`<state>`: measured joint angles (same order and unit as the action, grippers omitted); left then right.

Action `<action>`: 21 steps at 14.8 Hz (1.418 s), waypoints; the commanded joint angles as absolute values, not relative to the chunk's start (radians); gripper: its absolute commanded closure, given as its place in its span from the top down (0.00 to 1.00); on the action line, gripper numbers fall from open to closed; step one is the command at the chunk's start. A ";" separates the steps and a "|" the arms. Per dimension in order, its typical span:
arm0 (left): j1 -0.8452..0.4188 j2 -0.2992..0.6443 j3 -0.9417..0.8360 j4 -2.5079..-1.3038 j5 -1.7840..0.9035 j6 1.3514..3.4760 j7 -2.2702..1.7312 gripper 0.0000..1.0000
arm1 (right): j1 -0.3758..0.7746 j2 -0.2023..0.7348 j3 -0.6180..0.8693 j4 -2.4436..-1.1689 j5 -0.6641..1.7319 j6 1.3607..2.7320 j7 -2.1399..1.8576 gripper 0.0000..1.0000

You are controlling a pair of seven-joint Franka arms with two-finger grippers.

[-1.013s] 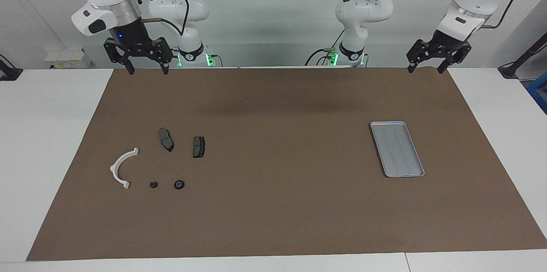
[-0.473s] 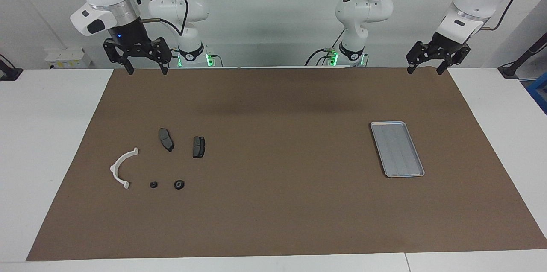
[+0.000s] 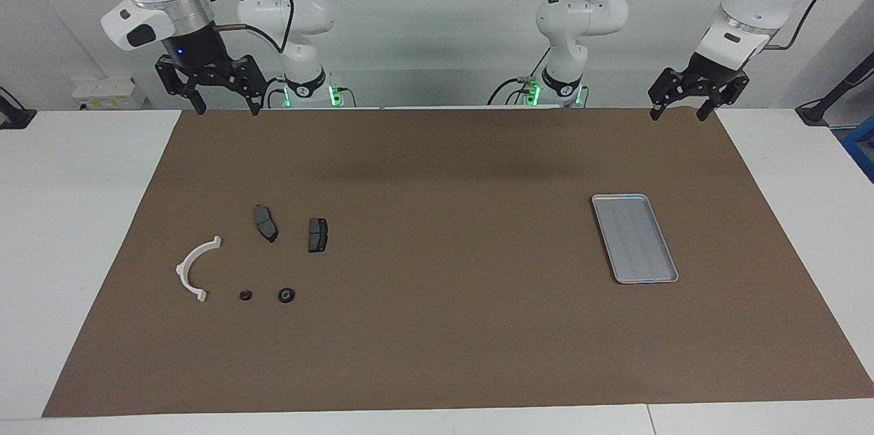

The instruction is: Pick bearing gear from pile to tray

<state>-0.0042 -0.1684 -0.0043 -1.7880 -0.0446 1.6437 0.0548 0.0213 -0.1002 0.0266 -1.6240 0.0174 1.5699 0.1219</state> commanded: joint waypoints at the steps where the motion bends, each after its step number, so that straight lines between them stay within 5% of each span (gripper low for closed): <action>1: 0.009 -0.206 -0.003 -1.836 -0.031 1.675 0.067 1.00 | 0.018 -0.123 0.031 -1.646 0.023 1.565 0.126 1.00; 10: 0.017 -0.207 -0.002 -1.841 -0.031 1.672 0.064 1.00 | 0.023 -0.083 0.031 -1.710 0.023 1.650 0.133 1.00; 21: 0.017 -0.207 -0.002 -1.841 -0.031 1.675 0.067 1.00 | 0.072 0.307 0.038 -1.700 -0.034 2.020 0.202 1.00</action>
<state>0.0083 -0.1738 0.0015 -1.8007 -0.0439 1.6536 0.0549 0.0703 0.2511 0.0342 -1.7211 -0.0026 1.9657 0.1838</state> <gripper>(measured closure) 0.000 0.000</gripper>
